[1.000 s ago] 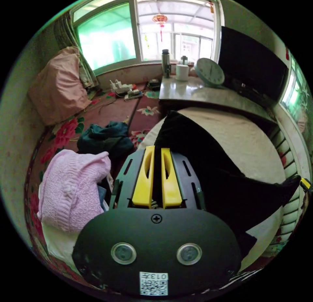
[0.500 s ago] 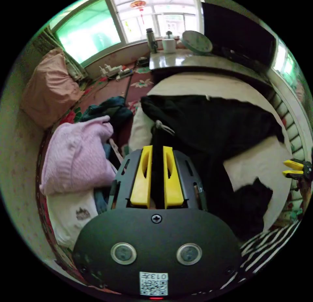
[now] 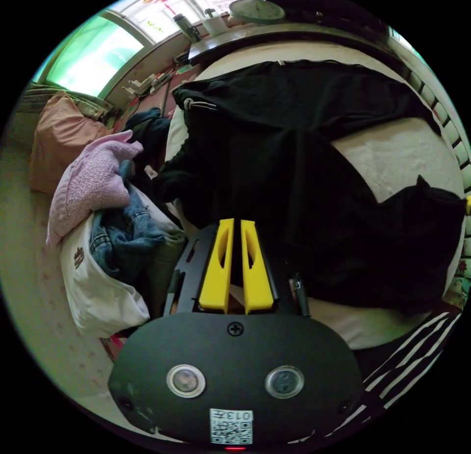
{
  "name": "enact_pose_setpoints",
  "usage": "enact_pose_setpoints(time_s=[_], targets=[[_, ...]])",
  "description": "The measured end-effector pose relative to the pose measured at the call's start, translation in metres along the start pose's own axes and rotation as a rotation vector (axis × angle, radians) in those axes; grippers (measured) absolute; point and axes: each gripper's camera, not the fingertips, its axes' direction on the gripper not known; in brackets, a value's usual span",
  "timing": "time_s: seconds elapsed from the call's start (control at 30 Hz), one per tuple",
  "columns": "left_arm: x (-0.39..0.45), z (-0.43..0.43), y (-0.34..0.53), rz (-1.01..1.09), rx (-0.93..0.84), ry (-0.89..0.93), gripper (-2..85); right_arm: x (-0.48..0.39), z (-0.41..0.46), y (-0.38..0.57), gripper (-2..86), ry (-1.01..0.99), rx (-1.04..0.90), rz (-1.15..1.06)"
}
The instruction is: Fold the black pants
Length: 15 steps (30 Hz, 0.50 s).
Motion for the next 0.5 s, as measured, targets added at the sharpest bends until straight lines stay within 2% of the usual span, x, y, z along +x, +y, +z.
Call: enact_pose_setpoints(time_s=[0.2,0.27,0.33,0.5], targets=[[0.009,-0.001,0.01,-0.046,-0.005,0.066,1.0,0.065,-0.112,0.064,1.2,0.16,0.275,0.368],[-0.001,-0.007,0.013,-0.115,0.028,0.079,1.8,0.078,-0.117,0.062,2.2,0.233,0.243,0.426],[-0.011,-0.012,0.013,-0.15,0.046,0.066,3.5,0.094,-0.107,0.055,4.3,0.457,0.2,0.484],[-0.049,0.003,0.013,-0.33,0.013,0.061,8.4,0.136,-0.099,0.077,7.1,0.538,0.222,0.641]])
